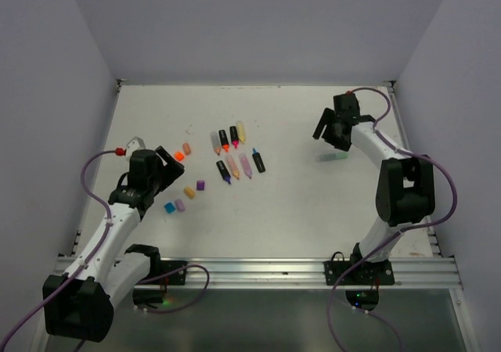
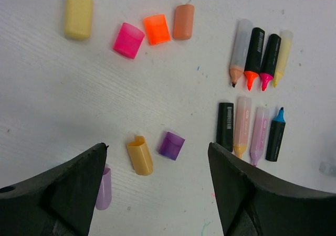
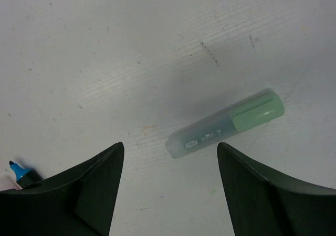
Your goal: Open the pen caps
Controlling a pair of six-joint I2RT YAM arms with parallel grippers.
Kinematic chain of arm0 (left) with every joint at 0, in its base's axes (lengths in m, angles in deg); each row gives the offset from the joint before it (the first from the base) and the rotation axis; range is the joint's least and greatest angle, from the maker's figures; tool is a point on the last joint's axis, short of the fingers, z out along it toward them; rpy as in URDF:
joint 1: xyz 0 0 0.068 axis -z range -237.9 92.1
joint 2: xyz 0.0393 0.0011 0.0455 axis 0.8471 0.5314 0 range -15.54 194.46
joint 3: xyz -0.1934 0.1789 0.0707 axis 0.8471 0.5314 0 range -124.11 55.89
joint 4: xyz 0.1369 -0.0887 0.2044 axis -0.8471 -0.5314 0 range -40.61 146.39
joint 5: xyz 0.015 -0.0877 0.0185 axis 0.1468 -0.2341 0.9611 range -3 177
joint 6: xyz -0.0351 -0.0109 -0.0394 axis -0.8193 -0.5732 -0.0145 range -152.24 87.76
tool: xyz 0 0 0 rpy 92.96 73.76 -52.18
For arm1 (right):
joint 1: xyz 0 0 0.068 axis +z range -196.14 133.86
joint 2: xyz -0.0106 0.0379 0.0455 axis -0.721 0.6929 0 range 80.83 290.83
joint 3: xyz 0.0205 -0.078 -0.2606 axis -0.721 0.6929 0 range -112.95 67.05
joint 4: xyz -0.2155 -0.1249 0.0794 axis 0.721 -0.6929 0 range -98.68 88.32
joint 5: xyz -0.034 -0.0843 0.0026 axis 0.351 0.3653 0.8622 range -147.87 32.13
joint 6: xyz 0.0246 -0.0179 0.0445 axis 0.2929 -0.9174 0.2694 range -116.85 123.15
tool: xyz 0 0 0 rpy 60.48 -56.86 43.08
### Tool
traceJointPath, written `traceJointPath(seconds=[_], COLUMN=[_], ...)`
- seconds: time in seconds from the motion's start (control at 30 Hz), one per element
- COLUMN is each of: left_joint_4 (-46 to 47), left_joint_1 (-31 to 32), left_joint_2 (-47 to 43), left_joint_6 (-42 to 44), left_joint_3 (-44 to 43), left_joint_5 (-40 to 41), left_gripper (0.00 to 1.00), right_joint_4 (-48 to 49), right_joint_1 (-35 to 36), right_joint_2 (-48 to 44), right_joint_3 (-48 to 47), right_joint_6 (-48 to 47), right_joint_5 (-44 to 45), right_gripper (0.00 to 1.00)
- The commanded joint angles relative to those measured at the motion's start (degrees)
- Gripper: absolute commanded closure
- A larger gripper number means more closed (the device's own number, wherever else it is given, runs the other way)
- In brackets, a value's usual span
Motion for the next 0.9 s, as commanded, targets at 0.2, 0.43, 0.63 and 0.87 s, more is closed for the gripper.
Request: traceJointPath(seconds=[0.2,0.43,0.63,0.87], left_joint_4=[6.99,8.05,8.75,9.54], left_joint_1=[0.01,0.01,0.01,0.01], left_joint_2=[0.66,-0.04,-0.22,-0.39], left_joint_6=[3.01,3.36,3.71,3.53], left_joint_3=[1.29,2.69,3.31,3.66], left_joint_5=[-5.81,-7.48,-7.57,-9.59], left_gripper=[0.21,0.22,0.22,0.23], right_joint_4=[-3.22,-4.44,-0.42,3.28], right_joint_1=[0.78,0.86,0.95,2.71], right_joint_2=[-1.04,1.24,-0.16,0.71], right_joint_3=[2.02,1.49,6.06,9.23], right_joint_6=[-1.78,-4.77,-3.89,-2.22], right_joint_5=[4.90,4.11,0.51,-4.33], right_gripper=[0.26,0.27,0.28,0.30])
